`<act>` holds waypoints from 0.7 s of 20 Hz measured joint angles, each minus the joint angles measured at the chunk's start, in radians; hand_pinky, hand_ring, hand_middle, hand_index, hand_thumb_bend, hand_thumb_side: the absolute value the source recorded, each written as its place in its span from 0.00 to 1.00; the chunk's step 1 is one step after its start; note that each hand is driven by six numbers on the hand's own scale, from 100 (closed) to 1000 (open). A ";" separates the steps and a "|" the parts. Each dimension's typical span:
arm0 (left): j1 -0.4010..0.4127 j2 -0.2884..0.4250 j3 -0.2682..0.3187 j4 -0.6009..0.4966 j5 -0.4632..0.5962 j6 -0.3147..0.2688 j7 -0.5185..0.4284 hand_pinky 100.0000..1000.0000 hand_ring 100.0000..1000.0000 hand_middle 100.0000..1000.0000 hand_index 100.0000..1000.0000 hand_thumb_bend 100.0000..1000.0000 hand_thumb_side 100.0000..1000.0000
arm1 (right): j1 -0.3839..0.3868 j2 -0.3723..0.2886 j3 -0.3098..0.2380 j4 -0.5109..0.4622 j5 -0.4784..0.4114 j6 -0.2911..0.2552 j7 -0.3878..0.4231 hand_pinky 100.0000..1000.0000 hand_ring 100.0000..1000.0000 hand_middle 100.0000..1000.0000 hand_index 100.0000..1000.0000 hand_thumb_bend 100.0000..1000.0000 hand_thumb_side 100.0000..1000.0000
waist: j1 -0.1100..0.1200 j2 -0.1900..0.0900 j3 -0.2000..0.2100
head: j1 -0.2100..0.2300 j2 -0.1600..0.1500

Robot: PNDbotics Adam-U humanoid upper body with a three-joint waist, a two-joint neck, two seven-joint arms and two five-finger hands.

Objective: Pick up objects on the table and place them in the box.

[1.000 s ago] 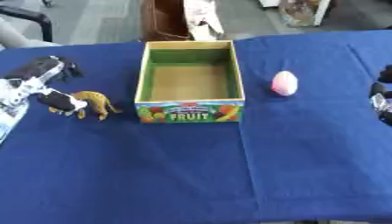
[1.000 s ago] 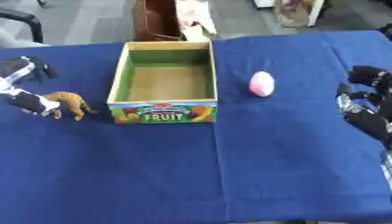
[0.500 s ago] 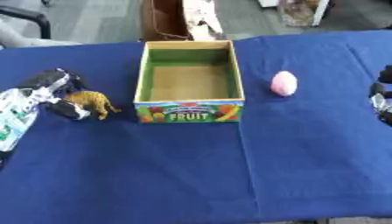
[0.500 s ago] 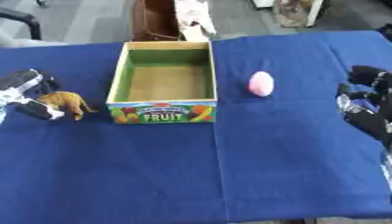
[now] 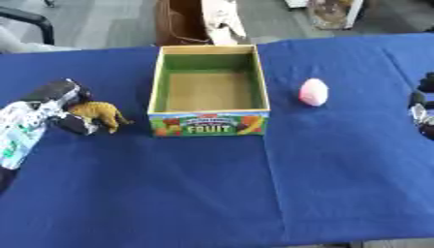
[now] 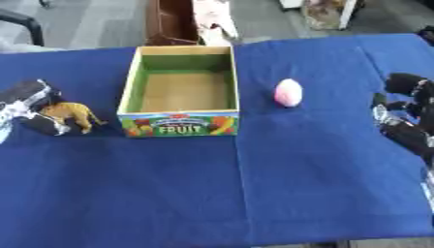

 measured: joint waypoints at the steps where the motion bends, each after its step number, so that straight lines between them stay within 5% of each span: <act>1: 0.000 -0.002 0.002 -0.001 -0.003 0.004 0.015 0.23 0.10 0.07 0.26 0.16 0.10 | 0.000 0.001 0.000 0.001 0.000 0.000 0.000 0.54 0.75 0.66 0.76 0.07 0.00 | 0.000 0.000 0.000 | 0.000 0.000; 8: -0.007 0.000 0.028 -0.061 0.006 0.028 0.059 0.21 0.08 0.05 0.24 0.16 0.10 | 0.000 0.002 0.000 0.004 0.000 0.000 0.000 0.54 0.75 0.66 0.76 0.07 0.00 | 0.000 0.000 0.000 | -0.001 0.000; 14: -0.110 0.029 0.029 -0.139 -0.010 0.018 0.025 0.22 0.08 0.05 0.24 0.18 0.11 | 0.000 0.002 0.000 0.004 0.000 0.001 0.003 0.54 0.75 0.66 0.76 0.07 0.00 | 0.001 -0.010 0.000 | 0.000 0.000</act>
